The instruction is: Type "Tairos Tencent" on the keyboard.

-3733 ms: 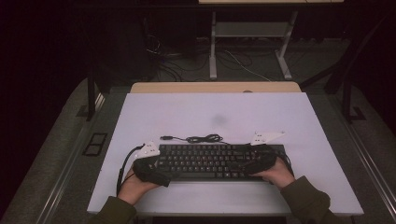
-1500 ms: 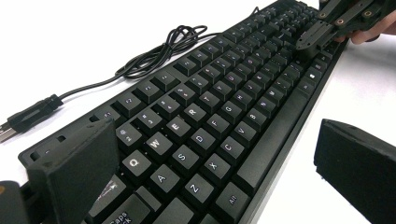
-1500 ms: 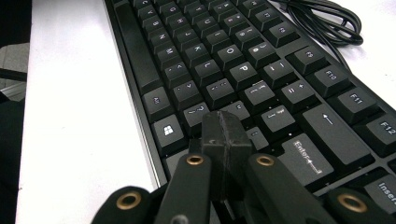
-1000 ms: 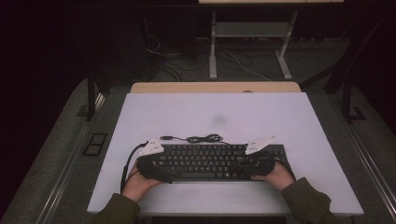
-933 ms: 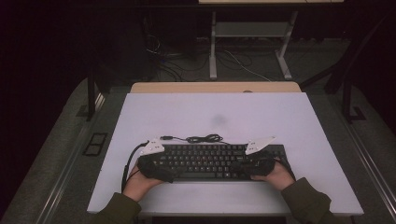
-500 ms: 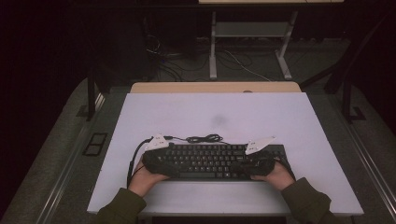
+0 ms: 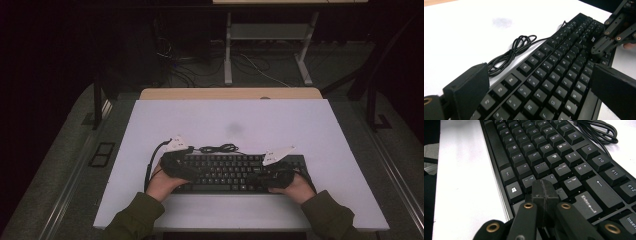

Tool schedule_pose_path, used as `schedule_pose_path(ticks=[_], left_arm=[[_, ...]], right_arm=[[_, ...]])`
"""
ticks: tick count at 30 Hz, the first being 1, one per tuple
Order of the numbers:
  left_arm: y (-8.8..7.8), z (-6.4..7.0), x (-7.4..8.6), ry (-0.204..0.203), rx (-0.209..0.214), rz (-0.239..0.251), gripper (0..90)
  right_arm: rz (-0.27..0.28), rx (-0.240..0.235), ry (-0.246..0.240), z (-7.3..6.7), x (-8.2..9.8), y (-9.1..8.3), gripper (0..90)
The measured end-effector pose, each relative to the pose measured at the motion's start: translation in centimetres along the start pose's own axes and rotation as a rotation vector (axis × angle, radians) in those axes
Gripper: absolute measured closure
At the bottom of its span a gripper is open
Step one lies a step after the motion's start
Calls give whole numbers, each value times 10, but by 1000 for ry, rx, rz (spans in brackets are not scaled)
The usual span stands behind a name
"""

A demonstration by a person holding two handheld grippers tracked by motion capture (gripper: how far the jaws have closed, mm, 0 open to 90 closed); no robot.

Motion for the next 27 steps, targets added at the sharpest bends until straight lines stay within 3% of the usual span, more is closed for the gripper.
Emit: schedule_pose_path(ticks=[3,11,22,27], left_arm=[[4,1,-2,-3,2,6,41],[10,3,0,-4,8,-2,225],[14,4,4,-11,28,-54,583],[17,6,5,0,33,-84,703]], right_arm=[[0,0,0,0,0,0,892],[1,-1,0,0,0,0,893],[0,0,0,0,0,0,892],[0,0,0,0,0,0,892]])
Point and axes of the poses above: each handheld gripper's, and its own axes: y roughly forward along the jaws, x roughly out of its underside, z roughly to its right, the point moved 2 cm from there along y, roughly forward along the jaws, and after that the axes turned 9 degrees about -x, right-handed, at the moved point
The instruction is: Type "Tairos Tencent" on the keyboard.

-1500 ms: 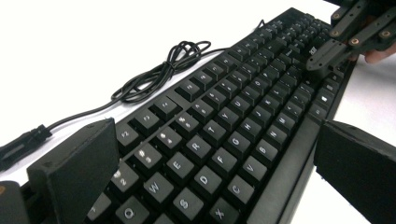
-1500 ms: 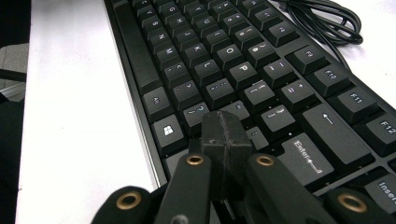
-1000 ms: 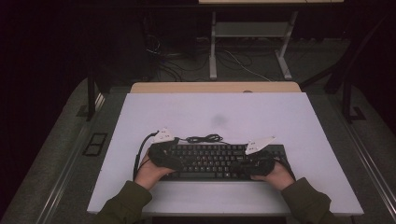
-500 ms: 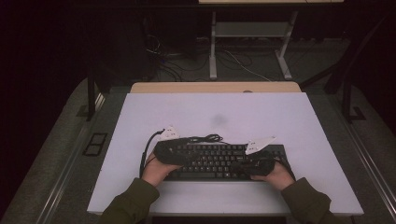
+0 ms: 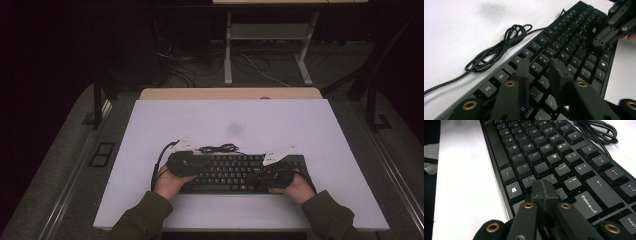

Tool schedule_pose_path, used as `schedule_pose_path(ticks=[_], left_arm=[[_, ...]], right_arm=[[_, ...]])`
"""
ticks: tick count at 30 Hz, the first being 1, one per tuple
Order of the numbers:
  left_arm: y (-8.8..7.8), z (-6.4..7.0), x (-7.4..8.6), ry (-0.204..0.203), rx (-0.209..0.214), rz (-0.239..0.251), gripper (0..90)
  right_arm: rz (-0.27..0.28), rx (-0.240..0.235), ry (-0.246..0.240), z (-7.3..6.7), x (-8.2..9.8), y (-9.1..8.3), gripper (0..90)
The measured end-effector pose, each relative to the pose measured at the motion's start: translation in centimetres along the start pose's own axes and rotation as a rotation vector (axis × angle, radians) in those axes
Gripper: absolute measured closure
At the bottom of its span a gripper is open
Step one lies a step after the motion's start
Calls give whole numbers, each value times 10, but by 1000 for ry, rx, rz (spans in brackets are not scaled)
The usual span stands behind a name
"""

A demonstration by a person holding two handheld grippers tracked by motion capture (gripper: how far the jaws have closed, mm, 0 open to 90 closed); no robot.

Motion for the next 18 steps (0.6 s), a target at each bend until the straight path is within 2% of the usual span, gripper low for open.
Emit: schedule_pose_path(ticks=[6,9,18], left_arm=[[1,2,0,22,3,-34,835],[2,2,1,20,4,-47,880],[5,2,3,16,-4,-80,887]], right_arm=[[1,-2,0,0,0,0,892],[1,-2,0,0,0,0,892],[1,-2,1,0,0,0,893]])
Point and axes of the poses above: each handheld gripper's, and its own axes: y roughly forward along the jaws, x roughly out of its underside, z roughly to its right, the point moved 2 cm from there along y, roughly forward along the jaws, and after that the axes turned 9 degrees about -x, right-handed, at the moved point
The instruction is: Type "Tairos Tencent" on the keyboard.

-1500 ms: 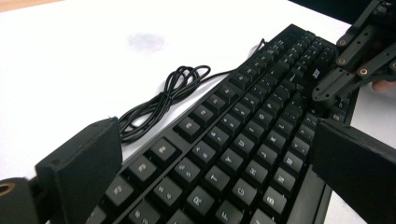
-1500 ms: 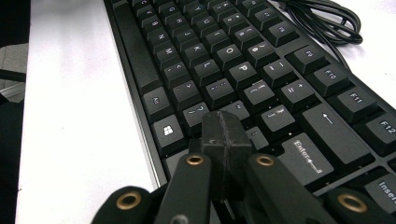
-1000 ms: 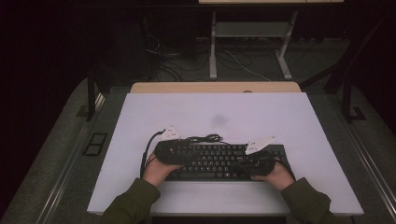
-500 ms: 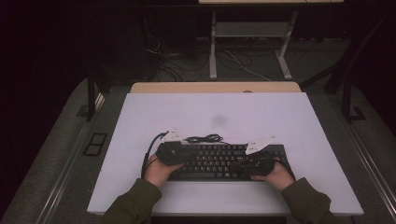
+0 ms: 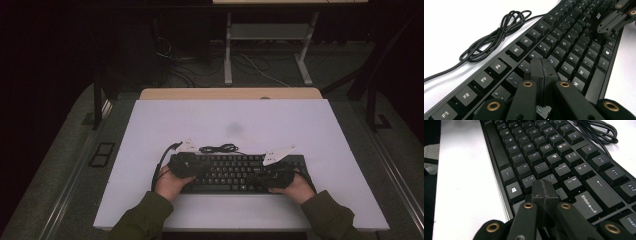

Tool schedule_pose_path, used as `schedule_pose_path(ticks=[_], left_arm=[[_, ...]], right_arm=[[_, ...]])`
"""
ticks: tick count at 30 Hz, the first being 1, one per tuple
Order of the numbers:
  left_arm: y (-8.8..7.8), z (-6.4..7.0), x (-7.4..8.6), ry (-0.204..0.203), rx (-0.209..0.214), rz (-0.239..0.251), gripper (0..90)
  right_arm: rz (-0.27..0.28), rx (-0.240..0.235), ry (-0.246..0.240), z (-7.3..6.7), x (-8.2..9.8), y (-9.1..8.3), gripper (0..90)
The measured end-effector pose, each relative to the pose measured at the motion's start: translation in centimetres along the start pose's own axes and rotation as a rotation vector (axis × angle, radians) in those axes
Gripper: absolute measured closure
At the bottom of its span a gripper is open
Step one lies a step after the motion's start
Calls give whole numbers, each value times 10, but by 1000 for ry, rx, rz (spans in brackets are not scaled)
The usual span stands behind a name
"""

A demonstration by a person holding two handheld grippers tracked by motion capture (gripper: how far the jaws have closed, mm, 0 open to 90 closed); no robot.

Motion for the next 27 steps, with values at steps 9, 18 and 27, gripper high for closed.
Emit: schedule_pose_path(ticks=[9,18,27], left_arm=[[1,-1,1,10,-4,-19,888],[2,-2,2,19,-8,-31,889],[-2,-3,2,-3,-3,6,886]], right_arm=[[0,0,-1,0,0,0,892],[0,1,-2,0,0,0,892],[0,0,0,0,0,0,892]])
Point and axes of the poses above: each handheld gripper's, and its own axes: y roughly forward along the jaws, x roughly out of its underside, z roughly to its right, the point moved 2 cm from there along y, roughly forward along the jaws, and after that the axes turned 9 degrees about -x, right-handed, at the moved point
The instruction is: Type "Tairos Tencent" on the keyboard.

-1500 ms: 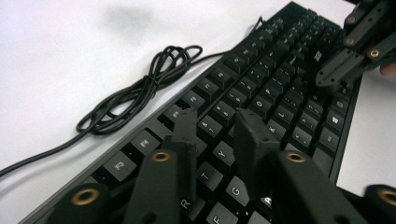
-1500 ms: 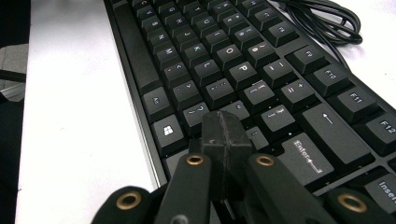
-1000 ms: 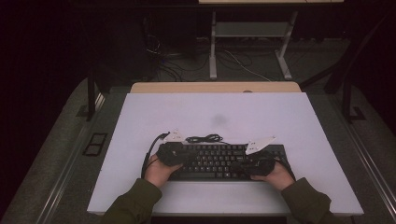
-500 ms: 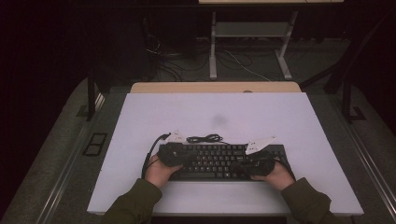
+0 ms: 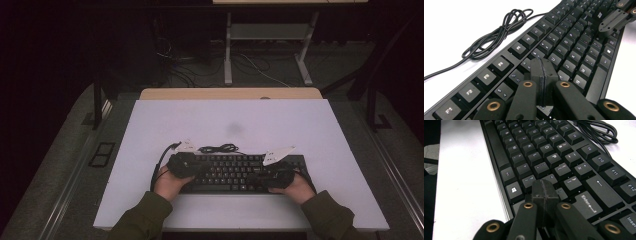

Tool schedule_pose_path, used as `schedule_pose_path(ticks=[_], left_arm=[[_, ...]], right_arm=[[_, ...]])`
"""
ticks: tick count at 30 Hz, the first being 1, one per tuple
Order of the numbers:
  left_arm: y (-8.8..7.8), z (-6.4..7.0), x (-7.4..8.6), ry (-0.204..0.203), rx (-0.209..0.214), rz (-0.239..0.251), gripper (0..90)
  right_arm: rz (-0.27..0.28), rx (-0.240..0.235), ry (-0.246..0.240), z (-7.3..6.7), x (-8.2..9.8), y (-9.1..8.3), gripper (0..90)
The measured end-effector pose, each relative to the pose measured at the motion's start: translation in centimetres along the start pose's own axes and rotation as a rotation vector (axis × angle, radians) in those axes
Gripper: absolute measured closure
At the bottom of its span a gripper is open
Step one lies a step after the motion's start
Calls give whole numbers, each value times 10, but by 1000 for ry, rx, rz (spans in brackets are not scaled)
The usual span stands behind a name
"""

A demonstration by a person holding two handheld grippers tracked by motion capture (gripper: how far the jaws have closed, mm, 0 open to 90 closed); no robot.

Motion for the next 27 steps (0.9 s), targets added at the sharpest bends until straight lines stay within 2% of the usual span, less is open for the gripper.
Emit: schedule_pose_path(ticks=[10,18,22,27], left_arm=[[-13,-7,4,-13,8,32,765],[-23,-12,11,-5,4,51,574],[-29,-14,14,-5,-5,75,461],[-35,-15,20,-1,-18,97,258]], right_arm=[[0,0,-1,0,0,0,892],[0,1,-1,0,0,0,892],[1,-1,0,0,0,0,892],[2,-1,0,0,0,0,892]])
Point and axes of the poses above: each handheld gripper's, and its own axes: y roughly forward along the jaws, x roughly out of its underside, z roughly to its right, the point moved 2 cm from there along y, roughly forward along the jaws, and after that the axes turned 9 degrees about -x, right-handed, at the moved point
